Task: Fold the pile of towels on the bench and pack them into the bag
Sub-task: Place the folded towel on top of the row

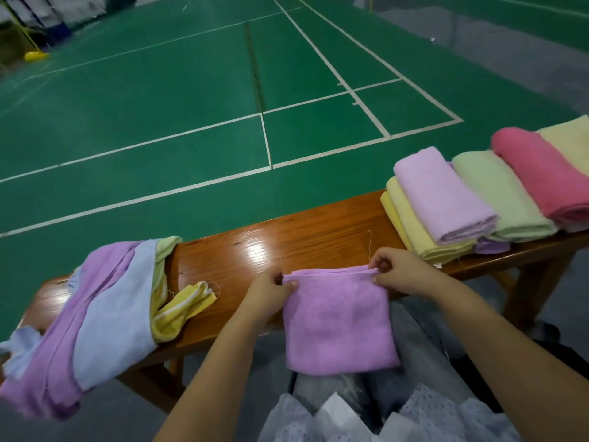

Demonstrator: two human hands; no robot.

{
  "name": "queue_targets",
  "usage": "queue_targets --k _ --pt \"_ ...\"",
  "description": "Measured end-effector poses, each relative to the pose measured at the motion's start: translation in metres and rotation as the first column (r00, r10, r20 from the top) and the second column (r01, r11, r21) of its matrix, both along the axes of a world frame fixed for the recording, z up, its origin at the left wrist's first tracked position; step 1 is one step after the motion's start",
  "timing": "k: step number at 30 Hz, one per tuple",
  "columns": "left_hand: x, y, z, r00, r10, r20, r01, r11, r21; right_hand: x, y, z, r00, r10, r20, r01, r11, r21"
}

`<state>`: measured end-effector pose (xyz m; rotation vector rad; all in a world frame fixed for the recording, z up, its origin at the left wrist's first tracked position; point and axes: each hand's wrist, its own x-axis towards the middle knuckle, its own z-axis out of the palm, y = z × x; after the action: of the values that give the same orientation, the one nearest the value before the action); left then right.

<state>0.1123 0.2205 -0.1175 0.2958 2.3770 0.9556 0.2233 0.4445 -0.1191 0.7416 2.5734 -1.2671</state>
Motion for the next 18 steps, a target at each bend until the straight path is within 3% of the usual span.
queue_targets --k 4,8,13,18 --pt "-0.006 0.010 -0.001 0.997 -0.013 -0.072 0.012 1.000 -0.022 -0.002 0.003 -0.009 0.991 -0.117 -0.064 0.117 0.993 -0.014" --pt "-0.010 0.014 -0.007 0.998 0.011 -0.059 -0.019 0.991 -0.136 -0.005 0.001 -0.023 0.988 -0.132 -0.074 0.139 0.985 0.102" --pt "-0.015 0.021 -0.003 0.997 0.064 0.038 -0.059 0.992 -0.116 -0.011 -0.001 -0.026 0.999 0.015 -0.037 -0.006 0.968 0.250" --pt "-0.020 0.026 -0.001 0.990 0.018 0.139 0.010 0.980 -0.200 -0.015 -0.007 -0.017 0.984 0.080 0.157 -0.102 0.985 0.140"
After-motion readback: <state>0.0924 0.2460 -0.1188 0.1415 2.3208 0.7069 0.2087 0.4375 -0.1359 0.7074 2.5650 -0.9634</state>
